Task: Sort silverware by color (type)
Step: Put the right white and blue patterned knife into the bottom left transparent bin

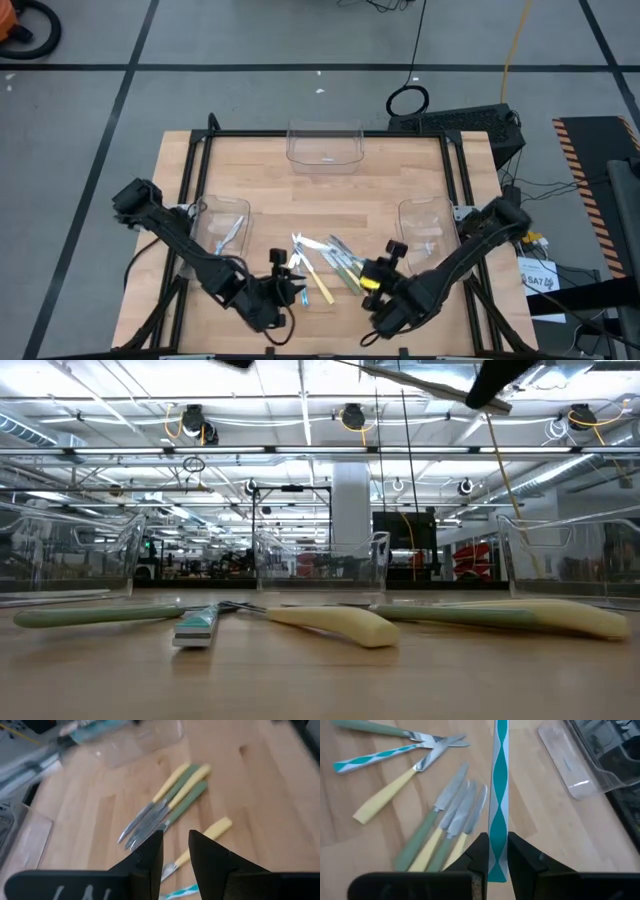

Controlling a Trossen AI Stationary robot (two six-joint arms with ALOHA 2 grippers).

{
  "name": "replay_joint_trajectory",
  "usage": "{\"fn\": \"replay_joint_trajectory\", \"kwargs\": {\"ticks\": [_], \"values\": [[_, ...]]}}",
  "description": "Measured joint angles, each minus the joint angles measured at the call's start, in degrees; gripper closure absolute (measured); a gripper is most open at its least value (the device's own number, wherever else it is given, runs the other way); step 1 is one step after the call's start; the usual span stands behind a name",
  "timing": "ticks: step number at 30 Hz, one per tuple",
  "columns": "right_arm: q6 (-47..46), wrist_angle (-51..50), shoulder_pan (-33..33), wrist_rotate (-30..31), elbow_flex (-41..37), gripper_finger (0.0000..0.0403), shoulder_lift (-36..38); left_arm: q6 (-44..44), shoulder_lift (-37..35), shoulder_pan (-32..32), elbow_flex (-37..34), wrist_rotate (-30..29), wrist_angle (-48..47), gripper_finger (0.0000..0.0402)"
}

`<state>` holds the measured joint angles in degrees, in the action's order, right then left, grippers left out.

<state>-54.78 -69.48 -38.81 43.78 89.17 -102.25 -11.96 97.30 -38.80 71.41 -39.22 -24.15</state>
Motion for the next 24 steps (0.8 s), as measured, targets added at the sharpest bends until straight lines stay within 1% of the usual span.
{"fn": "replay_joint_trajectory", "kwargs": {"ticks": [3, 4, 5, 8, 10, 13, 15, 17, 21, 24], "values": [[4.05, 10.62, 0.73, -0.15, -10.60, 0.0361, 7.39, 2.41, 1.48, 1.31, 0.33, 1.53, 5.85, 0.0300], [6.08, 15.02, 1.29, -0.40, -14.25, 0.0361, 9.97, 3.41, 1.75, 1.41, 0.23, 1.69, 6.24, 0.0300], [8.26, 19.81, 1.95, -0.49, -17.86, 0.0361, 12.55, 4.12, 2.02, 1.49, -0.01, 1.76, 6.31, 0.0300], [16.66, 35.75, 4.31, -1.15, -27.98, 0.0361, 20.00, 6.33, 3.61, 2.86, 0.18, 1.84, 12.60, 0.0300], [23.28, 47.97, 6.34, -4.50, -34.20, 0.0361, 24.09, 8.35, 3.92, 3.00, 0.05, 1.96, 14.87, 0.0300], [31.90, 64.98, 9.51, -10.68, -42.17, 0.0361, 28.11, 10.85, 5.66, 4.05, 0.18, 3.22, 22.09, 0.0300], [35.99, 73.44, 11.43, -12.92, -45.66, 0.0361, 29.41, 12.80, 6.28, 4.51, 0.03, 3.21, 25.47, 0.0300], [39.03, 78.58, 13.07, -13.71, -47.82, 0.0361, 29.78, 14.28, 7.80, 5.58, 0.22, 3.08, 31.99, 0.0300], [44.61, 85.01, 14.47, -13.94, -48.74, 0.0358, 28.53, 19.04, 9.13, 6.69, 0.10, 1.81, 37.79, 0.0300], [46.77, 88.40, 14.47, -14.13, -48.74, 0.0356, 27.12, 23.25, 8.10, 7.15, -1.14, 0.94, 38.35, 0.0300]]}}
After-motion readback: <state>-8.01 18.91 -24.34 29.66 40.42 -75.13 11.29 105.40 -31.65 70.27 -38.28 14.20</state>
